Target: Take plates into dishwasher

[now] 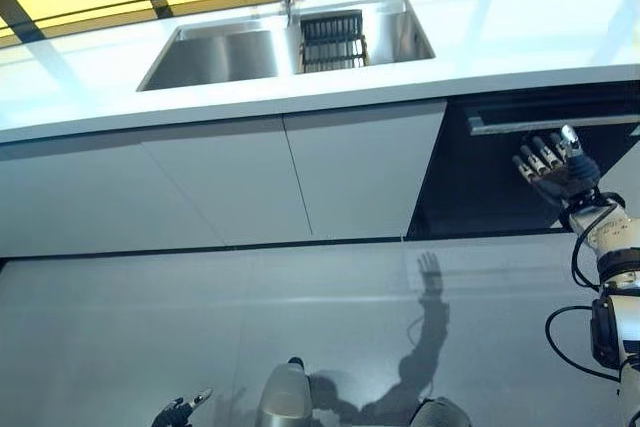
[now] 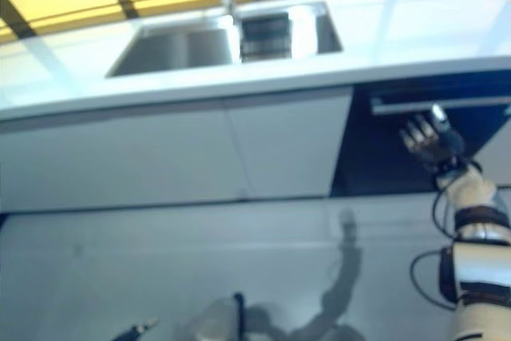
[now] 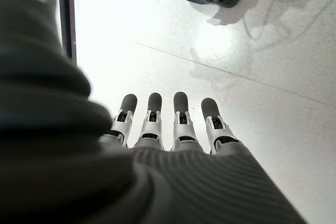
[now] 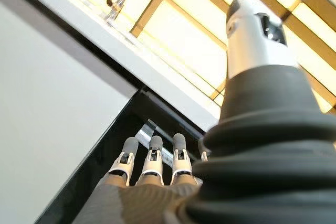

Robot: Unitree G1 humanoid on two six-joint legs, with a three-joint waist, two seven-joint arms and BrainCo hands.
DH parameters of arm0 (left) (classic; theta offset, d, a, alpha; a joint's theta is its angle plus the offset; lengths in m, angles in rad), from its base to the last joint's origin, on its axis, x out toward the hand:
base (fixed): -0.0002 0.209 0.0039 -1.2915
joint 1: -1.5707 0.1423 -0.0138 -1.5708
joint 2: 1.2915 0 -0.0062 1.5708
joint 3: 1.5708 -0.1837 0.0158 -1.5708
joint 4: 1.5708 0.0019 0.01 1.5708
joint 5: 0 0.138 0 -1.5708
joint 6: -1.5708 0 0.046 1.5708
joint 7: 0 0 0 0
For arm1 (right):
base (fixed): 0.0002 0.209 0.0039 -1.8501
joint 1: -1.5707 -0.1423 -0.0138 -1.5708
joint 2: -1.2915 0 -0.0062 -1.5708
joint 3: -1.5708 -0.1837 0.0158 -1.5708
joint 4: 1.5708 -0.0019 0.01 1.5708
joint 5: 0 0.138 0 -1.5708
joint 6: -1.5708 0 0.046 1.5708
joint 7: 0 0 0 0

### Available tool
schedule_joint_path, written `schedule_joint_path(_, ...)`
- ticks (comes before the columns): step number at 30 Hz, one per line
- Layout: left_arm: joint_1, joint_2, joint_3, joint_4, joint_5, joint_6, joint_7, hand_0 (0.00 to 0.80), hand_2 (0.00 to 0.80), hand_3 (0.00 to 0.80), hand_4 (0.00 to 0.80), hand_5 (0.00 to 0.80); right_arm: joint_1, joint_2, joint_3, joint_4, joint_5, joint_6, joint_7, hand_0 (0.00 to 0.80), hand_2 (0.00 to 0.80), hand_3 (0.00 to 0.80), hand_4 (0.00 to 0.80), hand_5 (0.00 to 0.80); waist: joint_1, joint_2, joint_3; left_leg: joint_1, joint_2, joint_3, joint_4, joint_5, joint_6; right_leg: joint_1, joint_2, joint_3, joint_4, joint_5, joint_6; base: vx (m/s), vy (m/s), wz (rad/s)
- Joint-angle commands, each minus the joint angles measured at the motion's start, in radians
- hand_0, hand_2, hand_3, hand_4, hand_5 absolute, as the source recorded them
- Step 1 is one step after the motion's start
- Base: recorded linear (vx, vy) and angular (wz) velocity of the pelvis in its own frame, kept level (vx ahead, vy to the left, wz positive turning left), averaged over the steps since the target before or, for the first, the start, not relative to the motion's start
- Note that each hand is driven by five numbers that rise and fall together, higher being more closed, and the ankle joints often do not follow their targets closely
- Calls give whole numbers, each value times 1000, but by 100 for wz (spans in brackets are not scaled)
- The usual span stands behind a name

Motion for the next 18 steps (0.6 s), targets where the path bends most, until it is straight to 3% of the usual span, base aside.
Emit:
schedule_joint_path(1,-4,76,16,40,38,-31,-6,0,0,0,0,0,-22,38,-14,1,-73,-14,40,0,0,0,0,0,2,-53,-23,-10,31,4,-36,78,0,166,9,6,-194,60,34,9,14,-14)
schedule_joint_path(4,-16,75,22,54,49,-37,-16,0,0,0,0,0,23,67,0,3,-173,-37,35,0,0,0,0,0,-5,-67,-46,13,24,8,-93,97,2,175,19,8,-243,82,39,-4,14,-9)
schedule_joint_path(10,-73,55,14,117,81,-65,-33,0,0,0,0,0,206,158,143,-20,-615,-194,-31,0,0,0,0,0,-46,-114,-115,93,7,24,-280,146,12,198,67,29,-388,147,45,-2,8,-1)
schedule_joint_path(16,-103,36,-23,139,137,-61,-66,0,0,0,0,0,349,257,195,-67,-726,-203,-81,0,0,0,0,0,-73,-129,-151,136,2,35,-347,149,17,211,83,34,-446,169,47,-4,5,-1)
schedule_joint_path(18,-115,24,-40,141,148,-49,-62,0,0,0,0,0,425,305,204,-57,-740,-249,-89,0,0,0,0,0,-78,-130,-164,151,1,39,-375,152,19,219,87,30,-466,178,51,-24,29,-6)
